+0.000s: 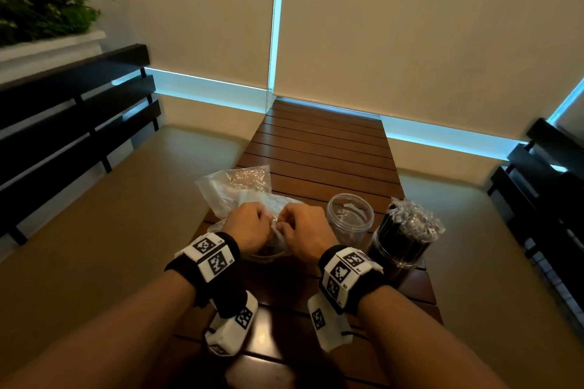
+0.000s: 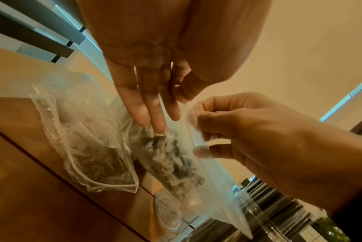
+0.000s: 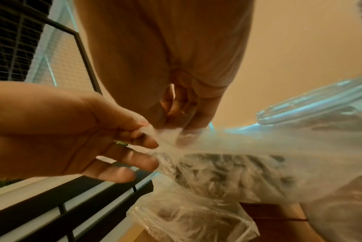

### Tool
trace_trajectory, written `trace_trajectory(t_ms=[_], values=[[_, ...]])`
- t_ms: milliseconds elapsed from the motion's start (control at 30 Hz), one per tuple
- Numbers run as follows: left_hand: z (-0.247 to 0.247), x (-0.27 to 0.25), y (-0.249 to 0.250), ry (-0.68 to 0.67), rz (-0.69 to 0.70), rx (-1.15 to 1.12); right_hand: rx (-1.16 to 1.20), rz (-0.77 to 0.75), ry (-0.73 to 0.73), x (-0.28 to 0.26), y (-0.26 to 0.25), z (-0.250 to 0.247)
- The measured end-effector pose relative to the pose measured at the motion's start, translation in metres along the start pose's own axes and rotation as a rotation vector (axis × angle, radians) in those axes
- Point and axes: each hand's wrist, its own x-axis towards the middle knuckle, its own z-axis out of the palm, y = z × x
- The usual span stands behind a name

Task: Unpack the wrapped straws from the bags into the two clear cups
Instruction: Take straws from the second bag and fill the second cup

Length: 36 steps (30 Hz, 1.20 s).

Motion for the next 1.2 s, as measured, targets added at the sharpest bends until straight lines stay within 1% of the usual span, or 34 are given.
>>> trace_trajectory(t_ms=[67, 133, 200, 233, 300, 367, 400, 467, 500, 567, 633, 667, 733, 767, 867, 933, 967, 1000, 1100, 1133, 1200], values=[[0.001, 0.000, -0.001, -0.041, 0.013, 0.141, -0.095, -0.007, 0.000, 0.002, -0.003, 0.000], [0.003, -0.002, -0.002, -0.126, 0.006, 0.274, -0.140, 0.034, 0.022, 0.005, -0.002, 0.000], [0.005, -0.006, -0.008, -0.206, -0.004, 0.341, -0.106, 0.142, 0.112, 0.009, 0.005, -0.005], [0.006, -0.007, -0.014, -0.213, -0.021, 0.350, -0.073, 0.196, 0.171, 0.011, 0.010, -0.009], [0.006, -0.011, -0.023, -0.176, -0.065, 0.412, -0.042, 0.246, 0.271, 0.012, 0.016, -0.017], [0.006, -0.011, -0.029, -0.096, -0.063, 0.466, -0.075, 0.190, 0.294, 0.011, 0.015, -0.020], [0.005, -0.012, -0.027, -0.022, -0.045, 0.458, -0.092, 0.145, 0.286, 0.010, 0.011, -0.019], [0.002, -0.009, -0.019, 0.165, 0.033, 0.404, -0.114, 0.050, 0.265, 0.008, 0.005, -0.015], [-0.002, -0.008, -0.012, 0.226, 0.084, 0.403, -0.132, 0.010, 0.262, 0.008, 0.001, -0.013], [-0.007, -0.003, 0.001, 0.239, 0.177, 0.451, -0.181, -0.059, 0.278, 0.006, -0.004, -0.012], [-0.011, 0.004, 0.007, 0.229, 0.212, 0.449, -0.232, -0.126, 0.309, 0.002, -0.006, -0.008], [-0.013, 0.007, 0.008, 0.235, 0.194, 0.424, -0.279, -0.161, 0.299, 0.000, -0.006, -0.005], [-0.015, 0.011, 0.008, 0.286, 0.179, 0.354, -0.411, -0.205, 0.223, -0.008, 0.000, 0.007], [-0.016, 0.014, 0.006, 0.309, 0.191, 0.337, -0.457, -0.191, 0.202, -0.011, 0.007, 0.013], [-0.018, 0.010, 0.004, 0.270, 0.222, 0.340, -0.446, -0.005, 0.191, -0.014, 0.020, 0.012], [-0.021, 0.004, 0.003, 0.258, 0.261, 0.354, -0.470, 0.079, 0.202, -0.013, 0.024, 0.003], [-0.022, 0.001, 0.001, 0.266, 0.312, 0.378, -0.493, 0.113, 0.196, -0.011, 0.025, -0.002], [-0.023, -0.002, 0.001, 0.240, 0.357, 0.437, -0.514, 0.148, 0.173, -0.009, 0.025, -0.007], [-0.024, -0.007, -0.001, 0.067, 0.468, 0.629, -0.587, 0.231, 0.042, -0.004, 0.025, -0.016], [-0.025, -0.006, -0.002, 0.037, 0.463, 0.656, -0.614, 0.240, 0.005, -0.004, 0.027, -0.017], [-0.026, -0.001, -0.004, 0.020, 0.407, 0.644, -0.653, 0.258, -0.055, -0.006, 0.032, -0.018]])
